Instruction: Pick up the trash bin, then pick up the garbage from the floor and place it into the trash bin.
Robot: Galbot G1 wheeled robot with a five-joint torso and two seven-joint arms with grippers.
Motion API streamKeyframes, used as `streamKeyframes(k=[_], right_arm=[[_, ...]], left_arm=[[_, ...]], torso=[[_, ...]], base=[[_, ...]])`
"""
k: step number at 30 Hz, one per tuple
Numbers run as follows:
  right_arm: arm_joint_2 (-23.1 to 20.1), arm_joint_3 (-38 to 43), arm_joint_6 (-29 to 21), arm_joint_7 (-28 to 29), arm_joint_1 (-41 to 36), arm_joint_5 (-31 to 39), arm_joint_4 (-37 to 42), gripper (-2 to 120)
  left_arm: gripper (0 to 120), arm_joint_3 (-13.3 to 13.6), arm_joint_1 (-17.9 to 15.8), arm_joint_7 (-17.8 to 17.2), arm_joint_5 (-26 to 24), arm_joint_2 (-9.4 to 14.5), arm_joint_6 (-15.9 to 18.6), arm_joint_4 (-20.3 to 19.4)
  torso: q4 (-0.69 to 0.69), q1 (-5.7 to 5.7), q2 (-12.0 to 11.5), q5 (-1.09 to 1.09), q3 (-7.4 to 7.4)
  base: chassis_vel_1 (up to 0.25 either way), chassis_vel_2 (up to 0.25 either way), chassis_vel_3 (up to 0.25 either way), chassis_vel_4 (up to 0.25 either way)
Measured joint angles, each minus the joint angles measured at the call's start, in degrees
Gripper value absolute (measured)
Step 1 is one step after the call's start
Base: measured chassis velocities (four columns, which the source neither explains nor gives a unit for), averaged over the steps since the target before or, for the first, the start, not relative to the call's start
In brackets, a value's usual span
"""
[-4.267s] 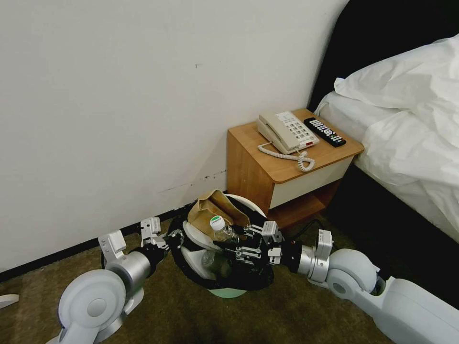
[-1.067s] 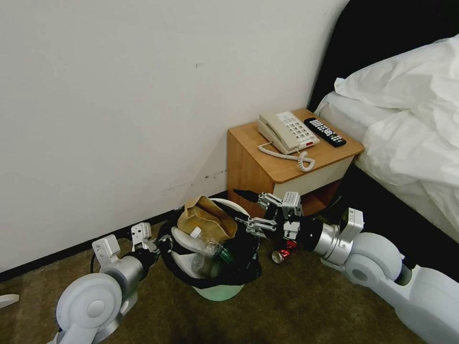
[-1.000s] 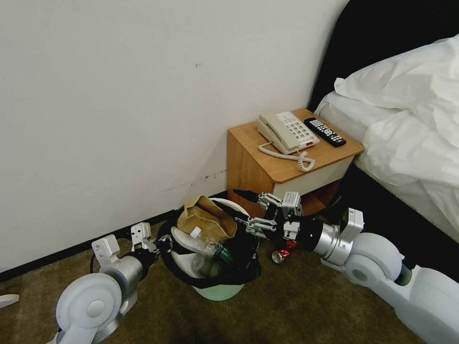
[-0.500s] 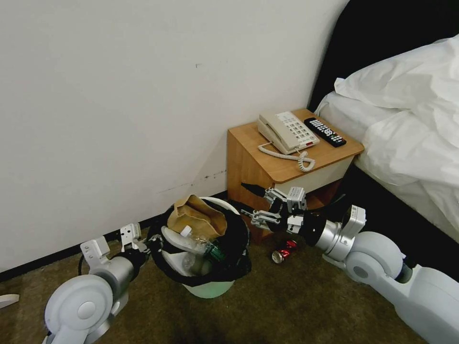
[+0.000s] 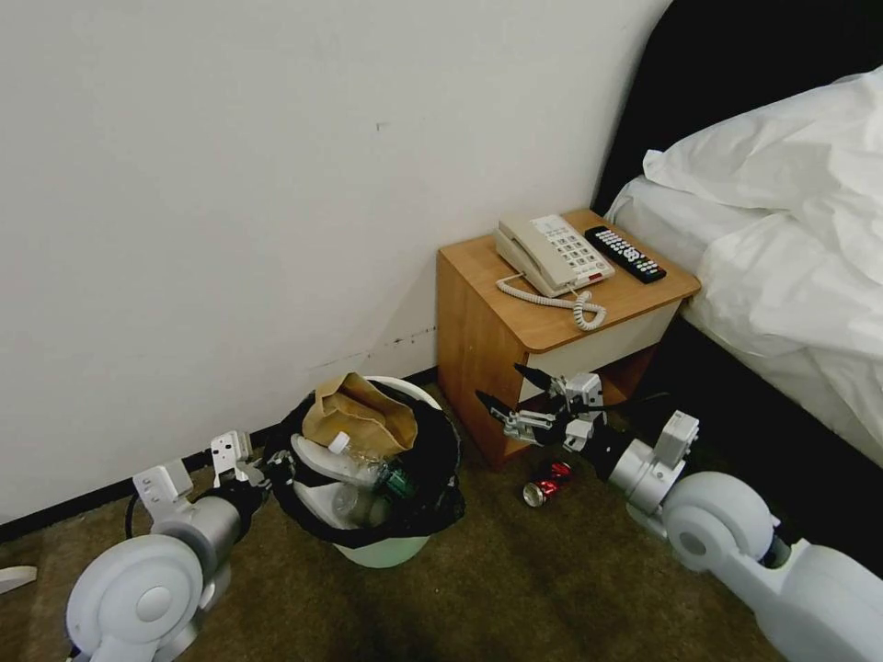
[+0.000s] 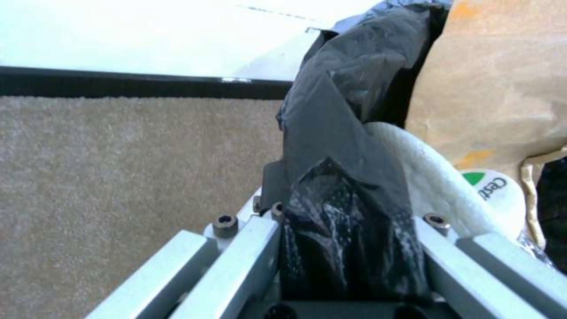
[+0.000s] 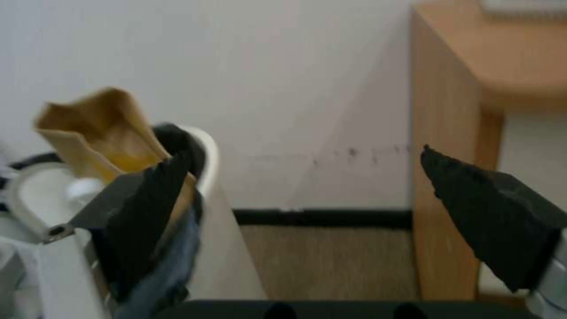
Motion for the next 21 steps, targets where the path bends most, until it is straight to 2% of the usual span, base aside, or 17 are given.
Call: streamKeyframes(k=[4,6,7,10,13,17,20,21], right_arm=[[0.72,-0.42,-1.01,2.38,-0.93,0.98,0.17,100],[1.8,-1.49,-2.02,5.35,-1.22,2.19,0.7,100],[3.19,-2.31,-3.34,8.87,-1.45,3.94,1.18,100],[3.93,-2.75,-4.04,11.18,-1.58,4.84,1.37,100],[5.54,-3.52,-6.11,18.12,-2.52,7.76,1.71,100],[6.1,-3.58,-6.93,20.39,-2.75,8.62,1.81,100],[8.54,-4.69,-8.99,29.0,-1.84,12.46,2.23,100],[8.54,-4.69,-8.99,29.0,-1.84,12.46,2.23,100]], left_arm=[[4,-0.03,0.12,-0.17,-0.14,0.22,-0.05,-0.47],[4,0.06,0.19,-0.48,-0.43,0.52,-0.14,-0.92],[4,0.05,0.2,-0.89,-0.87,0.78,-0.2,-1.17],[4,-0.04,0.21,-1.16,-1.24,0.98,-0.23,-1.32],[4,-1.08,0.74,-1.74,-2.6,1.96,-0.35,-1.83],[4,-1.56,1.11,-1.78,-2.94,2.2,-0.35,-2.04],[4,-2.26,1.58,-1.78,-3.65,2.36,-0.43,-2.42],[4,-2.26,1.58,-1.78,-3.65,2.36,-0.43,-2.42]], torso=[[0.0,0.0,0.0,0.0,0.0],[0.0,0.0,0.0,-0.01,0.0],[0.0,0.0,0.0,-0.01,0.0],[0.01,0.0,0.0,-0.01,0.0],[0.0,0.0,0.0,-0.01,0.0],[0.0,0.0,0.0,-0.01,0.0],[-0.01,0.0,0.0,-0.01,0.0],[-0.01,0.0,0.0,-0.01,0.0]], base=[[0.0,0.0,0.0,0.0],[0.0,0.0,0.0,0.0],[0.0,0.0,0.0,0.0],[0.0,0.0,0.0,0.0],[0.0,0.0,0.0,0.0],[0.0,0.0,0.0,0.0],[0.0,0.0,0.0,0.0],[0.0,0.0,0.0,0.0]])
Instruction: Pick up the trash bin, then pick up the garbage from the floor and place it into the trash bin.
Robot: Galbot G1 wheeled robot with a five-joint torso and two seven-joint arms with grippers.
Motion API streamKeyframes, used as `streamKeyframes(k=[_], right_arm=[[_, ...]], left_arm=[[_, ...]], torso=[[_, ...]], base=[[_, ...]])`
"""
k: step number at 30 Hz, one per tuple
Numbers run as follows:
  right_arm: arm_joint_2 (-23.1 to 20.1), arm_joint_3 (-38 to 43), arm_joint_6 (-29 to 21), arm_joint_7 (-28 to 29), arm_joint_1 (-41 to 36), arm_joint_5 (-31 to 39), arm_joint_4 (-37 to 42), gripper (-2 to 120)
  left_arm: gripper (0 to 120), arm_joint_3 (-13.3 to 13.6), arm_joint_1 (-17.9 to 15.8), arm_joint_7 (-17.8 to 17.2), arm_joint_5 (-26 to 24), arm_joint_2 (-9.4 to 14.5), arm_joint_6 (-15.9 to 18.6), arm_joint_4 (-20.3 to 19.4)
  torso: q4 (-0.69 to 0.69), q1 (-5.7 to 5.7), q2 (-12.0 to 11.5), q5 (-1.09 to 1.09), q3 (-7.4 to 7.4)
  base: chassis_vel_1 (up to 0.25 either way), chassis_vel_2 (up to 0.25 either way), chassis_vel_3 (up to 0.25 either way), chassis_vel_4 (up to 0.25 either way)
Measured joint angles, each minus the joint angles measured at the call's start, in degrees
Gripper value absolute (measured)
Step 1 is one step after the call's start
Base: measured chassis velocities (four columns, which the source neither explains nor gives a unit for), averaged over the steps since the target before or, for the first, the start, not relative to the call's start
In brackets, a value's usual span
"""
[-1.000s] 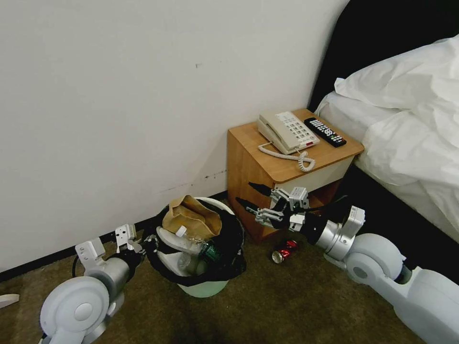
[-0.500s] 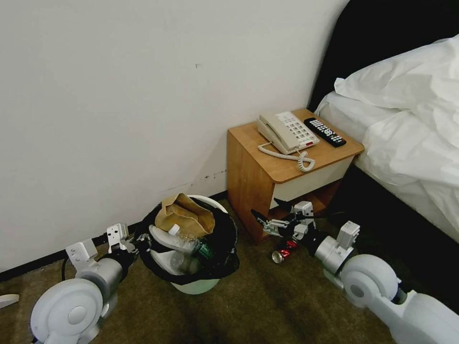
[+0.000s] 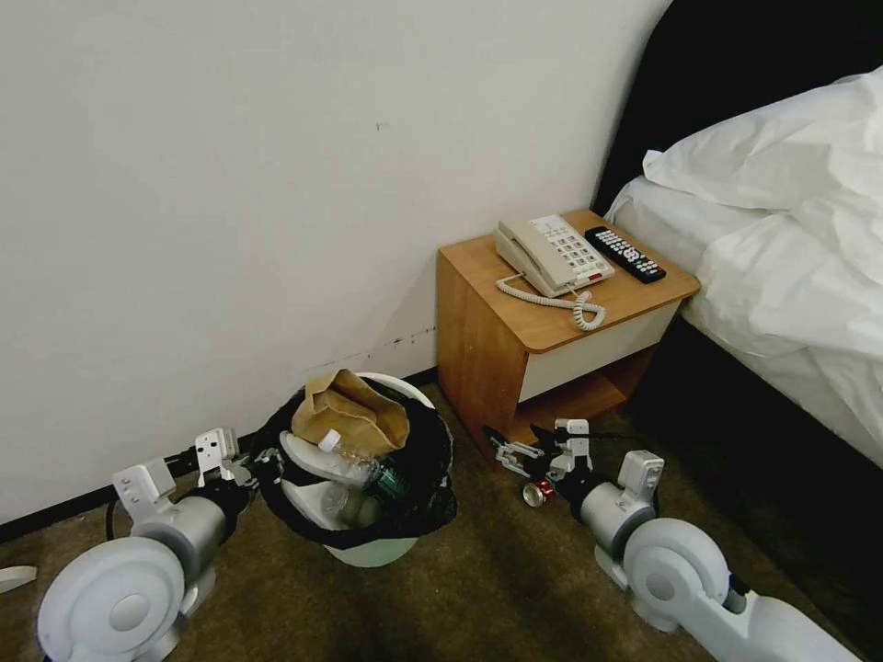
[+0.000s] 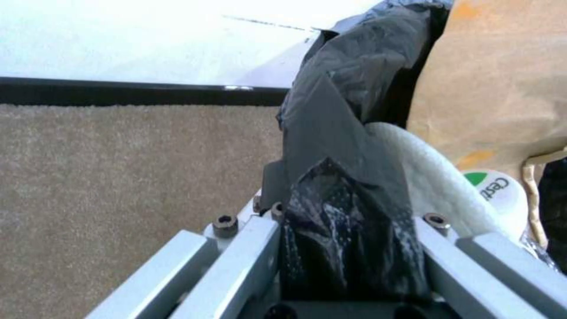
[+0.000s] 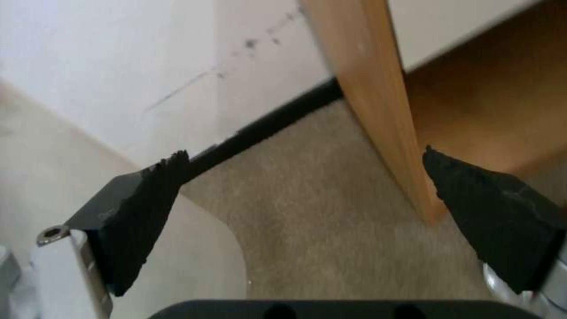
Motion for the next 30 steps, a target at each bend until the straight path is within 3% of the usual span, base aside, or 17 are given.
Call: streamKeyframes(k=[3,4,5,8,10,17,26,30], right_arm=[[1.22,-0.81,-0.52,4.34,1.33,2.66,0.08,100],[2.71,-1.4,-0.92,8.68,2.83,5.72,-0.09,100],[2.71,-1.4,-0.92,8.68,2.83,5.72,-0.09,100],[6.06,-1.88,-1.58,17.88,4.89,9.7,-2.43,100],[6.93,-1.69,-1.57,20.13,4.88,10.73,-3.33,100],[9.2,-0.3,-0.32,23.9,3.89,11.22,-6.07,100],[18.12,1.62,1.5,32.15,4.16,10.54,-11.77,100],[19.88,1.74,2.03,33.51,3.99,10.32,-13.11,100]], left_arm=[[4,-0.05,-0.02,0.01,-0.02,-0.05,-0.03,0.0],[4,-0.21,0.06,0.03,-0.02,-0.18,-0.07,0.0],[4,-0.21,0.06,0.03,-0.02,-0.18,-0.07,0.0],[4,-1.18,0.74,0.1,0.02,-0.34,-0.19,-0.46],[4,-1.59,0.95,0.11,0.02,-0.38,-0.22,-0.68],[4,-2.2,1.44,0.26,0.42,-0.79,-0.3,-0.93],[4,-1.56,1.71,1.45,2.5,-1.47,-0.55,-0.68],[4,-1.59,1.69,1.69,2.65,-1.41,-0.63,-0.44]], torso=[[0.01,0.0,0.0,0.01,0.0],[0.02,0.0,0.0,-0.01,0.0],[0.02,0.0,0.0,-0.01,0.0],[0.02,0.0,0.0,0.0,0.0],[0.02,0.0,0.0,0.02,0.0],[0.01,0.0,0.0,0.0,0.0],[0.02,0.0,0.0,0.02,0.0],[0.01,0.0,0.0,0.0,0.0]], base=[[0.0,0.0,0.0,0.0],[0.0,0.0,0.0,0.0],[0.0,0.0,0.0,0.0],[0.0,0.0,0.0,0.0],[0.0,0.0,0.0,0.0],[0.0,0.0,0.0,0.0],[0.0,0.0,0.0,0.0],[0.0,0.0,0.0,0.0]])
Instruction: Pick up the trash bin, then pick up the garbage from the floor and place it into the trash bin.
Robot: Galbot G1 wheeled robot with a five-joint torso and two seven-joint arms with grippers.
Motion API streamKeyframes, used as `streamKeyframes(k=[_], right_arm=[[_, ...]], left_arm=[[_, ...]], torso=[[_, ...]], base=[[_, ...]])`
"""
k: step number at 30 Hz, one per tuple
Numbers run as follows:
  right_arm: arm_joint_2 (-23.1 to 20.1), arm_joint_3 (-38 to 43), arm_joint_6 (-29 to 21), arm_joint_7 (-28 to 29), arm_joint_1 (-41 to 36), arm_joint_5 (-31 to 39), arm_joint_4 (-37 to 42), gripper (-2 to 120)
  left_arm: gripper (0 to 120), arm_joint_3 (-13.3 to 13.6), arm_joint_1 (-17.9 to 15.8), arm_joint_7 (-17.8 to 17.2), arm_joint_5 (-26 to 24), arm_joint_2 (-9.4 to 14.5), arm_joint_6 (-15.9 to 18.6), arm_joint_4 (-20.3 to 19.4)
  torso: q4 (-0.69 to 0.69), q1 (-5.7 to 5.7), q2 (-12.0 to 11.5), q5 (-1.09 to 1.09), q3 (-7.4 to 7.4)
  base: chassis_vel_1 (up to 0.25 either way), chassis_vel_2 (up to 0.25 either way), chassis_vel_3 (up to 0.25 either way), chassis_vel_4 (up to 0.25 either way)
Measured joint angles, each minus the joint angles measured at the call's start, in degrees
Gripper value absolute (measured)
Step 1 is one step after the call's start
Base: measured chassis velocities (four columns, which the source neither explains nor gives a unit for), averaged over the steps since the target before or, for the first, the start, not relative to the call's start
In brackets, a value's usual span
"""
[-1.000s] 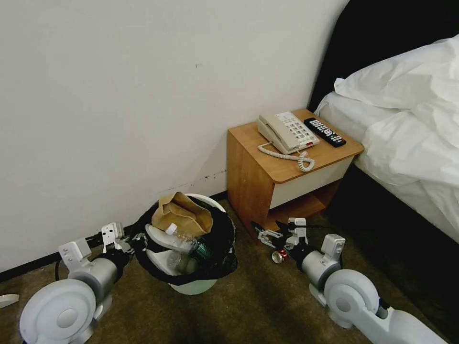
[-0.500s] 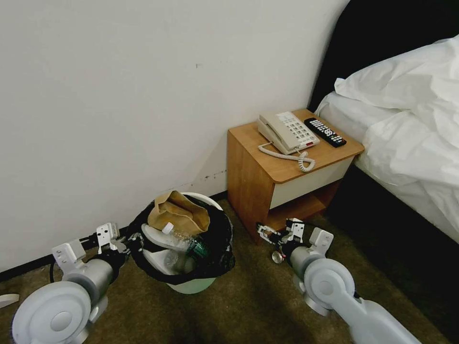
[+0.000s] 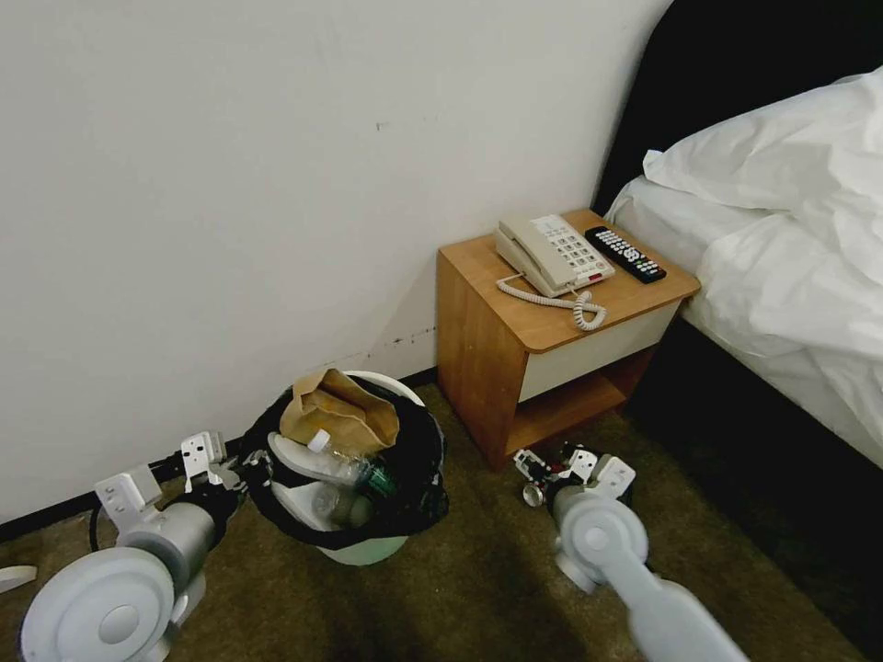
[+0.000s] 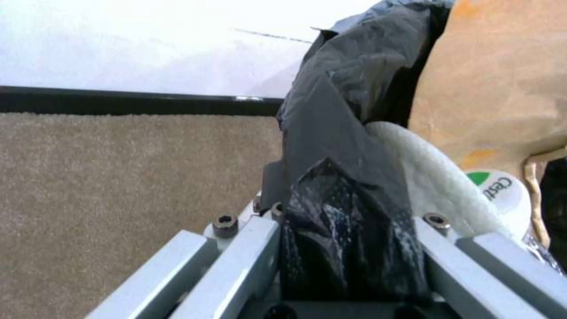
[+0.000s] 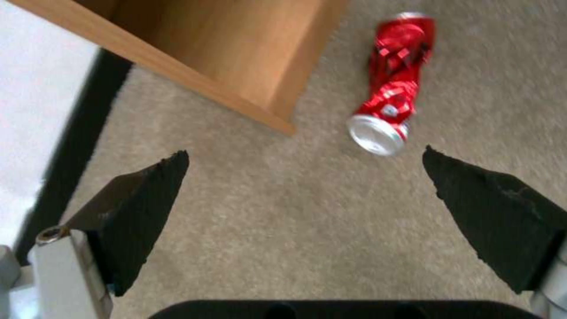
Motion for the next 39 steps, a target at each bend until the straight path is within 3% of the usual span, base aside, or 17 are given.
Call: streamKeyframes(k=[10,15,32,39], right_arm=[[5.27,1.35,1.83,0.94,1.29,-0.98,-6.19,100],[8.3,2.52,2.23,-1.54,3.07,-4.21,-12.91,100],[9.52,5.7,1.9,-4.54,4.23,-7.14,-17.99,100],[12.49,7.54,1.94,-3.72,5.44,-8.36,-20.42,100]], left_arm=[[4,0.0,0.32,0.73,0.8,0.06,-0.14,0.6],[4,-0.37,0.97,1.26,1.59,-0.05,-0.26,0.42],[4,-0.33,0.81,1.81,2.22,-0.32,-0.49,0.96],[4,-0.01,0.43,2.07,2.35,0.02,-0.51,1.72]], torso=[[0.01,0.0,0.0,0.0,0.0],[0.0,0.0,0.0,0.02,0.0],[0.0,0.0,0.0,0.0,0.0],[0.01,0.0,0.0,0.0,0.0]], base=[[0.0,0.0,0.0,0.0],[0.0,0.0,0.0,0.0],[0.0,0.0,0.0,0.0],[0.0,0.0,0.0,0.0]])
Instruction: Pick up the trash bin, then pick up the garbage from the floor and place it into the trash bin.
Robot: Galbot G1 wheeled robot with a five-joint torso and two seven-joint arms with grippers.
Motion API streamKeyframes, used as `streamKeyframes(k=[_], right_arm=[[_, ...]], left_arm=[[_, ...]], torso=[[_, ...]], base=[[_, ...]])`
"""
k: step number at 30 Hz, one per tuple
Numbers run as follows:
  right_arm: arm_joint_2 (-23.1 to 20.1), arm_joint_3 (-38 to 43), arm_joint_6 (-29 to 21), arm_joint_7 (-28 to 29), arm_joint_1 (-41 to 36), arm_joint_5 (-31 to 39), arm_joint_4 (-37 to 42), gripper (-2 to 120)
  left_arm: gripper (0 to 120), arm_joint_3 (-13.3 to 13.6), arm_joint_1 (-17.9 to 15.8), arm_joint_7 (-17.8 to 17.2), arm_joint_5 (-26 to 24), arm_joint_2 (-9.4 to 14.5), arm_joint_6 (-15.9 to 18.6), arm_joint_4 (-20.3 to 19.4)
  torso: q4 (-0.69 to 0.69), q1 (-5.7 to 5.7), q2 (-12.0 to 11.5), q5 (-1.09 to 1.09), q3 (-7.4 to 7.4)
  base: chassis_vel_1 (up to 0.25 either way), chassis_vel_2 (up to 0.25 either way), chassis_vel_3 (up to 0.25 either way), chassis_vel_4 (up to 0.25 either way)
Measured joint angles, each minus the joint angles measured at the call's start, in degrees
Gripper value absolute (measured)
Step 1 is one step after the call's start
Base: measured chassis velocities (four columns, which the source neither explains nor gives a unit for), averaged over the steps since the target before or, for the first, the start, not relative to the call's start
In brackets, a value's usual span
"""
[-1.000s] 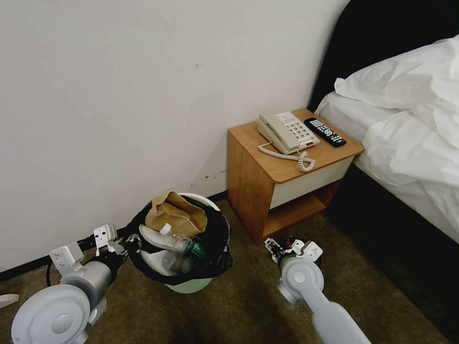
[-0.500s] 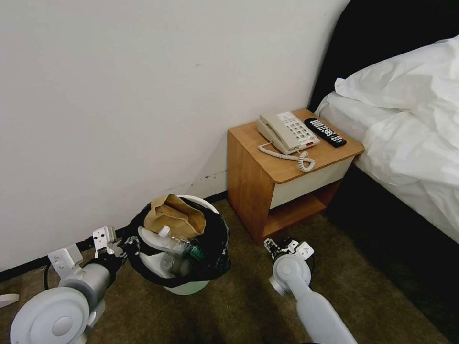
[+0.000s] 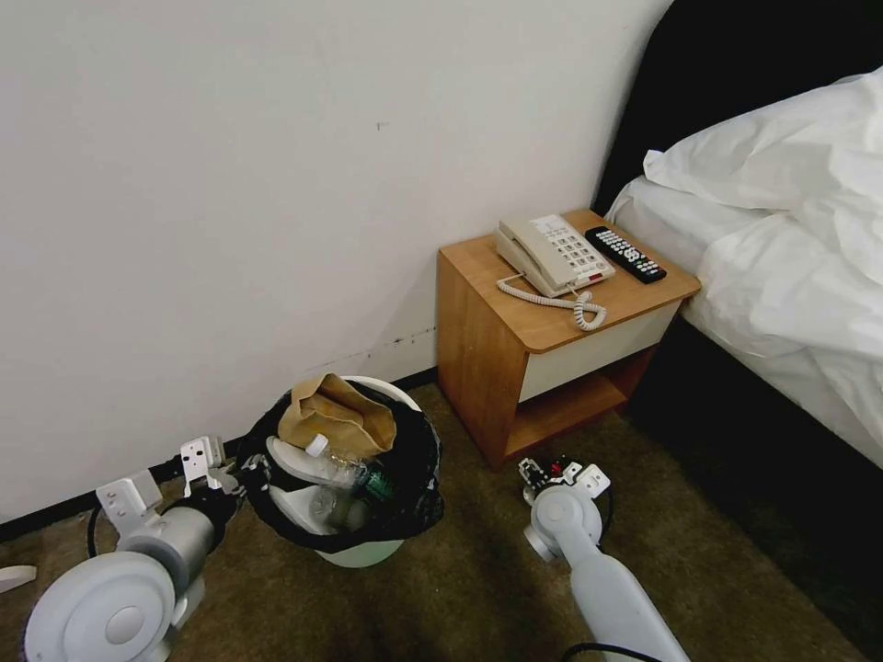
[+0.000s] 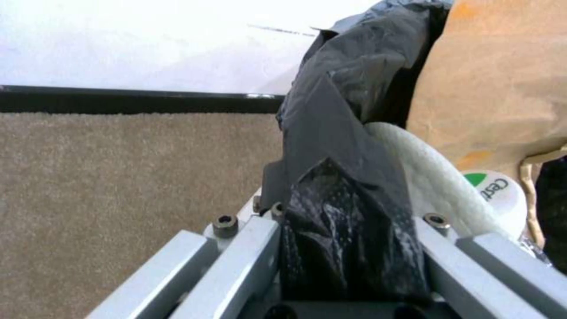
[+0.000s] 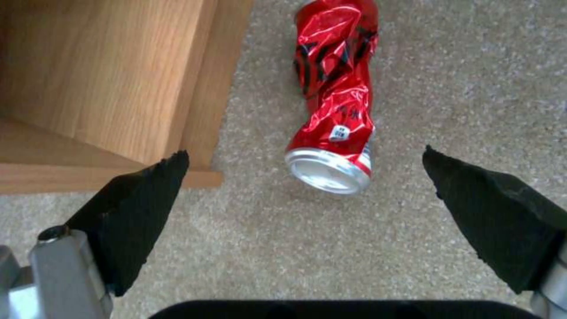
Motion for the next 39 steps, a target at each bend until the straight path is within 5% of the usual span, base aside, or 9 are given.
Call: streamKeyframes(k=[39], right_arm=[[4.03,3.63,1.33,-8.21,5.62,-7.87,-14.91,100]], left_arm=[[4,2.18,-1.48,-0.09,0.03,0.31,-0.19,0.86]], torso=[[-0.01,0.0,0.0,0.01,0.0]], base=[[0.0,0.0,0.0,0.0]])
